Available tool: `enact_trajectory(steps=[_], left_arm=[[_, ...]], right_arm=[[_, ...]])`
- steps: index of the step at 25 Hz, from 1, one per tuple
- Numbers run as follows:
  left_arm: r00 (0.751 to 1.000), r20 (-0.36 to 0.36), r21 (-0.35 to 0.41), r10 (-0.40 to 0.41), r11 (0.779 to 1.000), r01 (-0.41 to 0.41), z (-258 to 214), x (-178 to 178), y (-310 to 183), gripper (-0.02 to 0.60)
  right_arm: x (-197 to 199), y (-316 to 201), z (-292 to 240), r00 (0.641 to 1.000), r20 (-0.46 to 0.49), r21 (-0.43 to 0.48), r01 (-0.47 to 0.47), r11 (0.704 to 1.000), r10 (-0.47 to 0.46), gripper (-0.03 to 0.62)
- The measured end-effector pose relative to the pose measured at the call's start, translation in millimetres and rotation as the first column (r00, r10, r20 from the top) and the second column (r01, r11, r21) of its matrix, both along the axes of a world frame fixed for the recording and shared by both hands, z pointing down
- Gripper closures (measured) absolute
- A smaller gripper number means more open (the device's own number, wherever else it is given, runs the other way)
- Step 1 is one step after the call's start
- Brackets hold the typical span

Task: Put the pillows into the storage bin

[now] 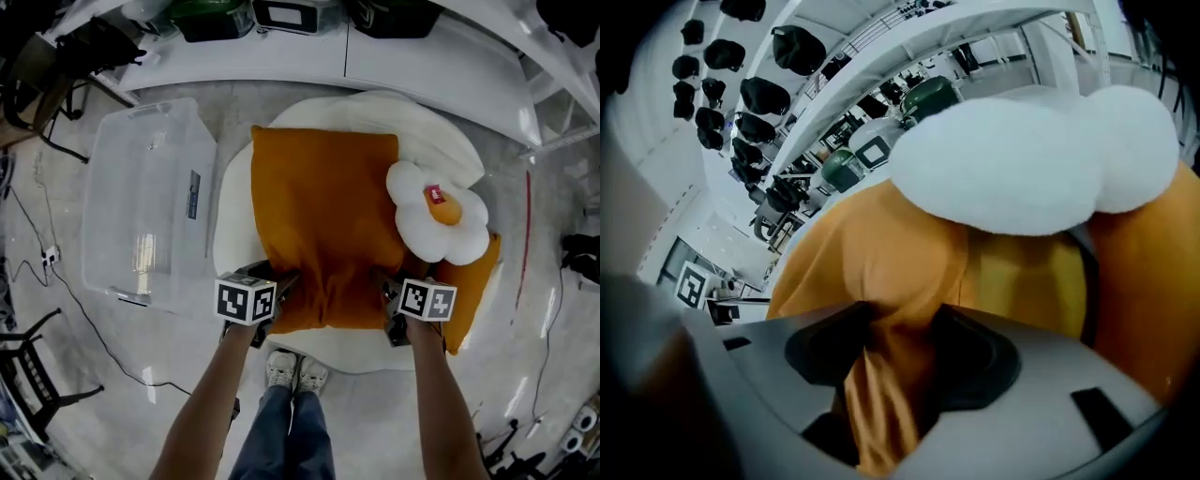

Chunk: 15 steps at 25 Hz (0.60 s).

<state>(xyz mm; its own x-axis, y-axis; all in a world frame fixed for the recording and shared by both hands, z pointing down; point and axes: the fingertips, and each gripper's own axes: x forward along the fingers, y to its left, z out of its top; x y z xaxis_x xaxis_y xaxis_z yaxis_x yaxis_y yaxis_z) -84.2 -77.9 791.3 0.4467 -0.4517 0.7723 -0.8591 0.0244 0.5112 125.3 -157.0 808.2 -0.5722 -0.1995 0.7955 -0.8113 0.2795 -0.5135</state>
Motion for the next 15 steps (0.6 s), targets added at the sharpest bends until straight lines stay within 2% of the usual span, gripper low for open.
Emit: enact_trajectory(steps=[4,6,10,15], left_arm=[[0.998,0.037,0.06,-0.049,0.997,0.047,-21,-9,0,0.443],[0.995,0.058,0.109,-0.077,0.992,0.071,-36,-14,-3,0.479],[0.987,0.114,0.168,-0.114,0.981,0.094,-71,-29,-7,0.499],[0.979,0.139,0.175,-0.148,0.977,0.122,-120,-47,8,0.499]], right_arm=[[-6,1,-19,0.998,-0.059,0.072,0.029,0.997,-0.025,0.486],[-12,-1,-34,0.997,-0.074,0.131,0.034,0.991,-0.024,0.523],[-27,2,-72,0.996,-0.084,0.232,0.027,0.972,-0.008,0.559],[-43,21,-133,0.998,-0.063,0.308,0.022,0.951,-0.003,0.568]])
